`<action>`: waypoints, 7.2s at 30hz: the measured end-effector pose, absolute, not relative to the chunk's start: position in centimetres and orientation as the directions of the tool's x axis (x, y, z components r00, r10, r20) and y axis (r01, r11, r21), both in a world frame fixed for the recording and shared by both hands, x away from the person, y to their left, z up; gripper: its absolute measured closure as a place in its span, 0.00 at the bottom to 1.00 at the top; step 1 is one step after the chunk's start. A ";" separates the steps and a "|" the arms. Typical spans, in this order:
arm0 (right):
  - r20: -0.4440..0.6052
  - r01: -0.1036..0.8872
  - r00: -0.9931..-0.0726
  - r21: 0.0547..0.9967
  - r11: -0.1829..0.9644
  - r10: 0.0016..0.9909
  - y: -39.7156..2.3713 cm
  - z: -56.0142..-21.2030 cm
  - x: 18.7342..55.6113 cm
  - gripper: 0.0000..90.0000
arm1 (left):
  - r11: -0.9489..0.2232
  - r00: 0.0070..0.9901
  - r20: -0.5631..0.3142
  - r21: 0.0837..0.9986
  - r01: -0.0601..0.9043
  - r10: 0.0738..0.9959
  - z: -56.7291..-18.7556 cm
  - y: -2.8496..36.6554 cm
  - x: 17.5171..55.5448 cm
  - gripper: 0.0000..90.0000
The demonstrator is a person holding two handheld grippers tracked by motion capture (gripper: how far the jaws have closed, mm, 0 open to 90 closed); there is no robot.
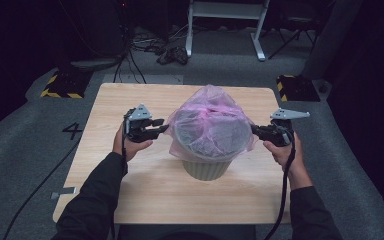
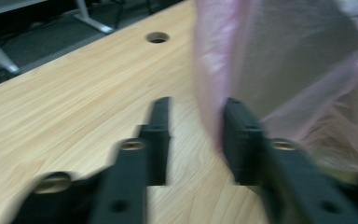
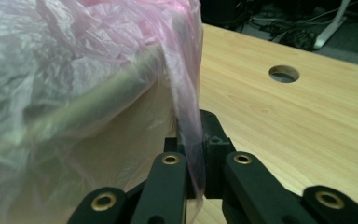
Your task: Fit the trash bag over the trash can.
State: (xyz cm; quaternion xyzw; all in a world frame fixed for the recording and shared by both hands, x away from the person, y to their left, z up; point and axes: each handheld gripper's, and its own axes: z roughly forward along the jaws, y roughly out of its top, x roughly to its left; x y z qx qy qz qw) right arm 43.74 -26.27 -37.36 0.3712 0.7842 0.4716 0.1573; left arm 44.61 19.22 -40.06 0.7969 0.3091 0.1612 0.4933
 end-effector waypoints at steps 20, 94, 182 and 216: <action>0.030 0.344 -0.678 0.896 0.282 0.734 -27.4 -35.1 40.6 0.85 | -0.335 0.850 0.050 0.930 0.152 0.524 -37.5 18.2 33.4 0.17; -0.066 0.281 -0.847 0.785 0.551 0.527 -19.9 -29.3 43.2 1.00 | -0.377 0.749 0.140 0.913 0.156 0.648 -38.4 12.0 34.2 0.67; -0.026 0.346 -0.721 0.852 0.393 0.692 -23.6 -30.7 47.6 0.96 | -0.140 0.882 -0.109 0.971 0.193 0.459 -34.4 18.0 41.5 0.17; 0.035 0.444 -0.633 0.834 0.326 0.773 -24.0 -33.2 50.1 0.99 | -0.341 0.747 0.042 0.906 0.252 0.664 -38.0 16.3 44.8 1.00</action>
